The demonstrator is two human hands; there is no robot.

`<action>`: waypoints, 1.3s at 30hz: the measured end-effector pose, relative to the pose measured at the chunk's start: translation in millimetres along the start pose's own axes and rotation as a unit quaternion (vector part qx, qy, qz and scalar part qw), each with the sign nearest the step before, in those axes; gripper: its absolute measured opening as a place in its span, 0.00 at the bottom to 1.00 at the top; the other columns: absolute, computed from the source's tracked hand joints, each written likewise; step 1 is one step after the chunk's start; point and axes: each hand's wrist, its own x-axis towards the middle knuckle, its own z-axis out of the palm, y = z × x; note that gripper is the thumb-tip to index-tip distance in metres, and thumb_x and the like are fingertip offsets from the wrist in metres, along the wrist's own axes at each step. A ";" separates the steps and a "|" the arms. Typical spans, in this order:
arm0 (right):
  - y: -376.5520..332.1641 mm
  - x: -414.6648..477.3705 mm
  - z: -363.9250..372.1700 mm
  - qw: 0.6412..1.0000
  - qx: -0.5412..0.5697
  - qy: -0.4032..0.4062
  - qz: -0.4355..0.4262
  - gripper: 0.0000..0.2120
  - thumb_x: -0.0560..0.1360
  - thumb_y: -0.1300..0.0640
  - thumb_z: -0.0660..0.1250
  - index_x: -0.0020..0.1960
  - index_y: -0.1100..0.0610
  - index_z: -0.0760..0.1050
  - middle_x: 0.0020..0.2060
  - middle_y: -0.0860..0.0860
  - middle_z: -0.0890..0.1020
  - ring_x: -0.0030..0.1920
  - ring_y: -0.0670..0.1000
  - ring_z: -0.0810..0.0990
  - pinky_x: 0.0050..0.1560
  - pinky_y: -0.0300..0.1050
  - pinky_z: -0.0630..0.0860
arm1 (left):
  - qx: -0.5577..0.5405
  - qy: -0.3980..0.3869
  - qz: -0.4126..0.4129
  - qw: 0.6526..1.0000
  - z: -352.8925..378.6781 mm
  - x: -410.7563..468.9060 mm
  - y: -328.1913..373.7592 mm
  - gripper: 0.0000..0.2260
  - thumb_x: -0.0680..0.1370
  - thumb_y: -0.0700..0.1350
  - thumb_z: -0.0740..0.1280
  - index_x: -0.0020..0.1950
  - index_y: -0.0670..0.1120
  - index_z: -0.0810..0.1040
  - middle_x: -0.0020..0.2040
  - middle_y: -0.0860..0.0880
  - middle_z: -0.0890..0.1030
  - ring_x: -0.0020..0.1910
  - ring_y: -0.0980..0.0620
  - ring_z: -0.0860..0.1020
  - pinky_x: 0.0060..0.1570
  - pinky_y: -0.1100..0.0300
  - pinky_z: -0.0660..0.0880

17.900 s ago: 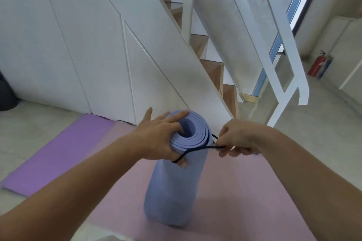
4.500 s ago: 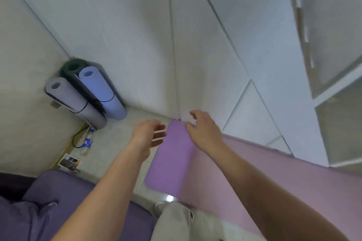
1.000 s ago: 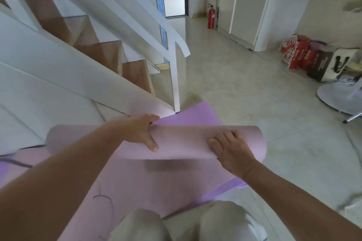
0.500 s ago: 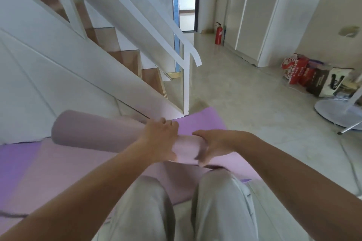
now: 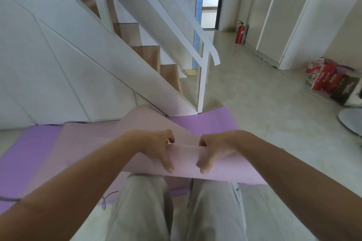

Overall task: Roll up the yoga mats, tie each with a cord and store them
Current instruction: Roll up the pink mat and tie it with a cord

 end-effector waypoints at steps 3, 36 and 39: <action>-2.3 -13.3 5.3 0.999 0.026 0.024 0.002 0.40 0.56 0.35 0.78 0.64 0.41 0.69 0.59 0.41 0.76 0.59 0.49 0.76 0.62 0.52 0.72 | 0.047 -0.048 -0.012 0.998 -5.3 -10.5 0.8 0.38 0.59 0.61 0.81 0.66 0.53 0.72 0.60 0.53 0.77 0.56 0.48 0.77 0.61 0.50 0.75; -27.1 -60.3 120.4 0.964 -0.184 0.192 0.010 0.24 0.64 0.41 0.74 0.55 0.47 0.71 0.53 0.48 0.81 0.54 0.54 0.79 0.46 0.44 0.73 | -0.010 0.031 0.101 0.994 81.3 -52.5 -24.2 0.28 0.63 0.60 0.80 0.56 0.59 0.70 0.54 0.56 0.74 0.48 0.55 0.74 0.45 0.58 0.70; -25.4 -60.3 108.3 0.928 -0.199 0.315 0.001 0.15 0.67 0.45 0.69 0.49 0.47 0.67 0.50 0.48 0.81 0.54 0.54 0.80 0.42 0.43 0.67 | -0.014 0.091 0.081 0.992 73.3 -50.7 -22.8 0.30 0.64 0.61 0.78 0.60 0.56 0.71 0.53 0.56 0.76 0.51 0.51 0.75 0.53 0.54 0.73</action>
